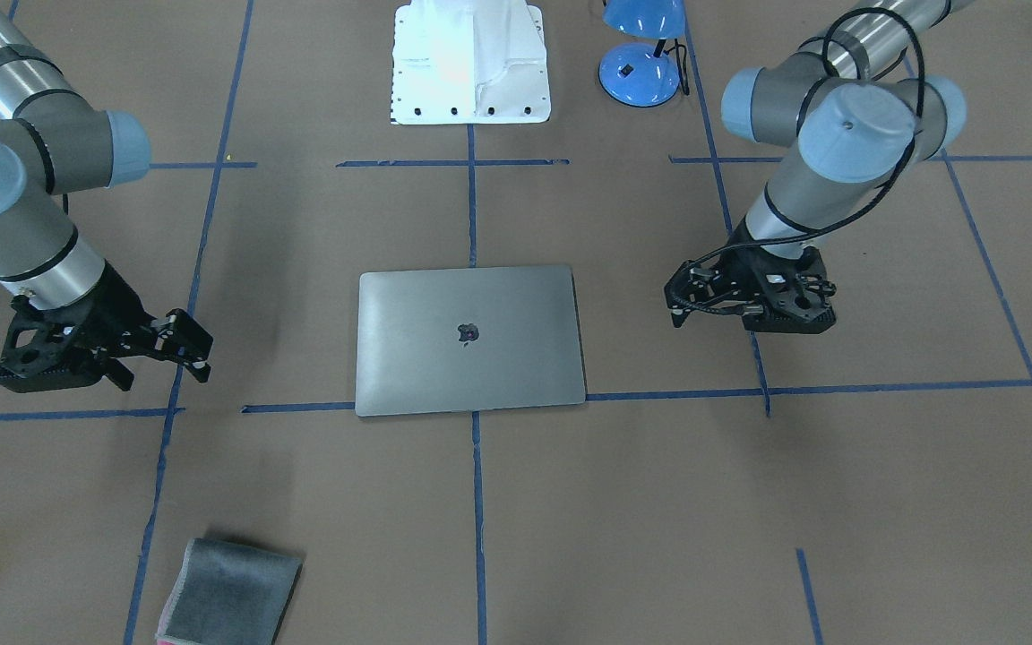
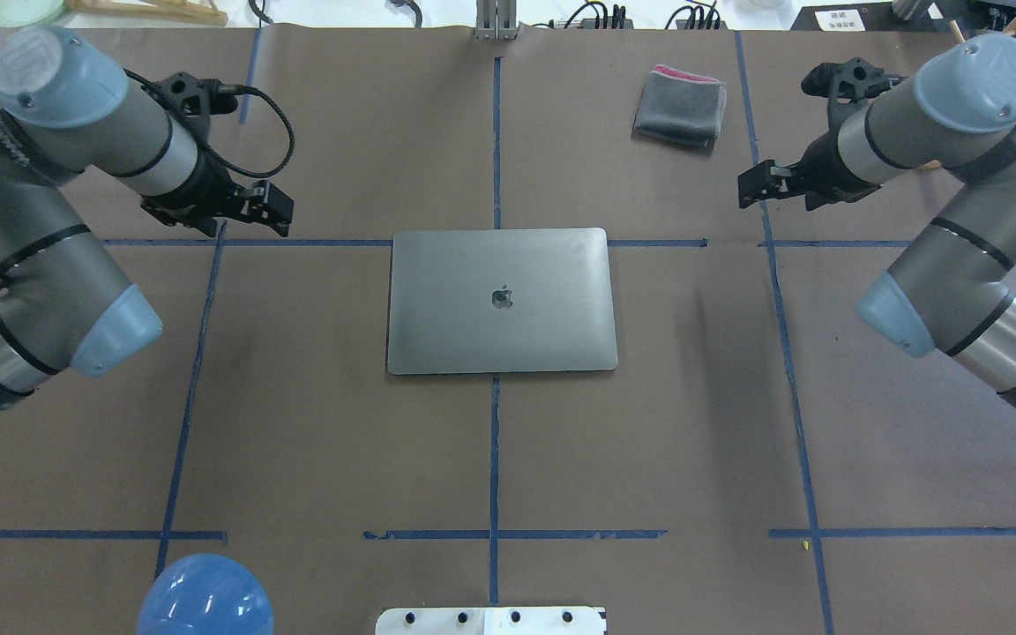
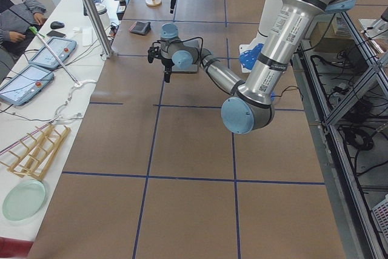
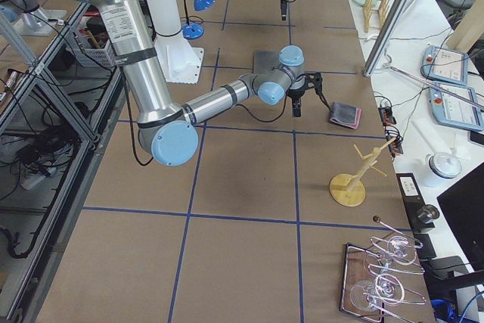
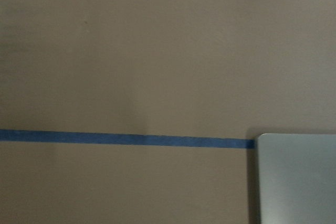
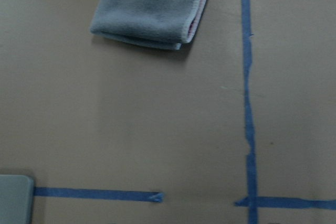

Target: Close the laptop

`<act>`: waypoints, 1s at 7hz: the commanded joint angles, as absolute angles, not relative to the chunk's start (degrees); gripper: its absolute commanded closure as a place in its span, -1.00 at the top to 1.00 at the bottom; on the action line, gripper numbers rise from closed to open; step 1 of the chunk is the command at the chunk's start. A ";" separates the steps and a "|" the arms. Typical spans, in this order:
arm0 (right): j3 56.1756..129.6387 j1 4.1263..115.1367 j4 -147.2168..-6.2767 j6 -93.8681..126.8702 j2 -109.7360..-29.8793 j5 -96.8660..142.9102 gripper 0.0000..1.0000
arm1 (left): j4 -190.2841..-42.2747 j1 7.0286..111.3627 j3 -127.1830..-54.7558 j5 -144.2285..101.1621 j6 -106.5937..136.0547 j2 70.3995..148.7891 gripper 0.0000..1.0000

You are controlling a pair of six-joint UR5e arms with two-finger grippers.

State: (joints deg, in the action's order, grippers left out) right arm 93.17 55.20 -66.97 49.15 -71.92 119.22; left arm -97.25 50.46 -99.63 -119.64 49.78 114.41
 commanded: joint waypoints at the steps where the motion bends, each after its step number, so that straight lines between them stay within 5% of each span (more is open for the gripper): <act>1: 94.13 66.29 -70.13 30.75 -78.28 128.52 0.99 | -86.67 59.10 -105.90 -120.40 27.69 107.18 0.99; 4: 94.04 81.16 -83.07 2.57 -82.35 135.25 0.99 | -86.57 76.24 -103.81 -131.73 3.14 97.24 0.99; 7: 93.96 90.78 -92.99 -13.27 -88.91 136.48 0.98 | -87.44 81.38 -104.77 -131.92 -0.79 86.36 0.99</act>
State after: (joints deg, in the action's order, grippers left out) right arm 93.94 87.64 -90.90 -10.25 -85.68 135.50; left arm -86.77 79.82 -104.65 -131.69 0.16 91.53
